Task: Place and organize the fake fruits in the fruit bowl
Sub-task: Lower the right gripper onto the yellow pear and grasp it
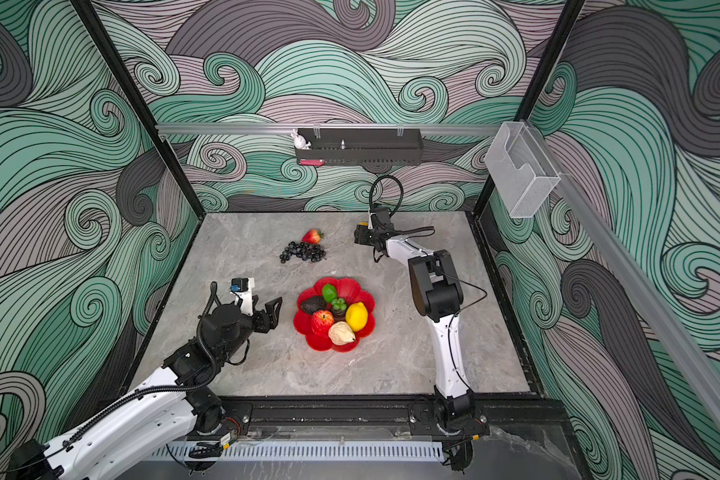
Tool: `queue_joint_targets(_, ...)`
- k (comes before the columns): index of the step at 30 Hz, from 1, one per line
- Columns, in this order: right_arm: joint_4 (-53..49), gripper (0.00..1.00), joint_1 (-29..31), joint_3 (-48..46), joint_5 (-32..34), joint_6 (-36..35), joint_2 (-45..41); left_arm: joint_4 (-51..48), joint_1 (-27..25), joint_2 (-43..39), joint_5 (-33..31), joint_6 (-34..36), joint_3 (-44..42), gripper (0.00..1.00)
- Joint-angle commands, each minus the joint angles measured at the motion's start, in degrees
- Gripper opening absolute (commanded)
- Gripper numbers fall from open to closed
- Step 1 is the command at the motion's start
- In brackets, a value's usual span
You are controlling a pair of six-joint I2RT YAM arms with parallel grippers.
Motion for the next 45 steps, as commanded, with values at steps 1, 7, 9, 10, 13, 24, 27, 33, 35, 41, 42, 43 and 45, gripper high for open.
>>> queue_joint_targets(1, -4.1, 0.69, -0.5, 4.6, 1.6, 0.5, 2.7, 0.1, 0.5, -0.5, 0.8, 0.6, 0.8, 0.78)
queue_joint_targets(7, -7.6, 0.74, -0.6, 10.2, 3.5, 1.7, 6.8, 0.5, 0.5, 0.7, 1.0, 0.8, 1.2, 0.79)
queue_joint_targets(9, -9.1, 0.77, -0.7, 12.2, 4.0, 2.7, 7.9, 0.5, 0.5, 0.7, 1.1, 0.8, 1.2, 0.78)
queue_joint_targets(10, -10.2, 0.77, -0.8, 13.6, 3.5, 3.2, 8.8, 0.6, 0.5, 0.8, 1.2, 0.9, 1.2, 0.78)
queue_joint_targets(13, -12.4, 0.77, -0.9, 17.7, 2.6, 4.2, 10.9, 0.8, 0.5, 1.0, 2.0, 1.5, 1.3, 0.78)
queue_joint_targets(24, -26.1, 0.76, -1.6, 34.4, 2.6, 5.4, 19.8, 0.8, 0.5, 1.6, 2.5, 1.5, 1.7, 0.78)
queue_joint_targets(27, -28.4, 0.75, -2.0, 37.9, 1.6, 5.4, 22.1, 0.8, 0.5, 1.6, 2.5, 1.5, 1.7, 0.78)
queue_joint_targets(33, -30.2, 0.69, -2.7, 41.5, -0.3, 6.1, 24.4, 0.8, 0.5, 1.6, 2.6, 1.5, 1.7, 0.78)
queue_joint_targets(35, -30.4, 0.67, -3.0, 42.4, -0.8, 6.4, 25.1, 0.8, 0.5, 1.8, 2.6, 1.5, 1.7, 0.78)
queue_joint_targets(41, -30.9, 0.55, -3.2, 43.7, -2.4, 6.3, 25.8, 1.0, 0.5, 2.5, 2.8, 1.6, 2.0, 0.79)
queue_joint_targets(42, -30.4, 0.53, -3.2, 43.1, -2.7, 6.1, 25.4, 1.0, 0.5, 2.9, 2.8, 1.6, 2.2, 0.78)
queue_joint_targets(43, -29.7, 0.52, -3.2, 42.1, -3.0, 6.1, 24.9, 0.8, 0.5, 3.0, 2.8, 1.6, 2.3, 0.79)
queue_joint_targets(45, -27.0, 0.49, -3.0, 38.5, -3.6, 5.9, 22.8, 0.7, 0.5, 3.1, 2.8, 1.5, 2.5, 0.78)
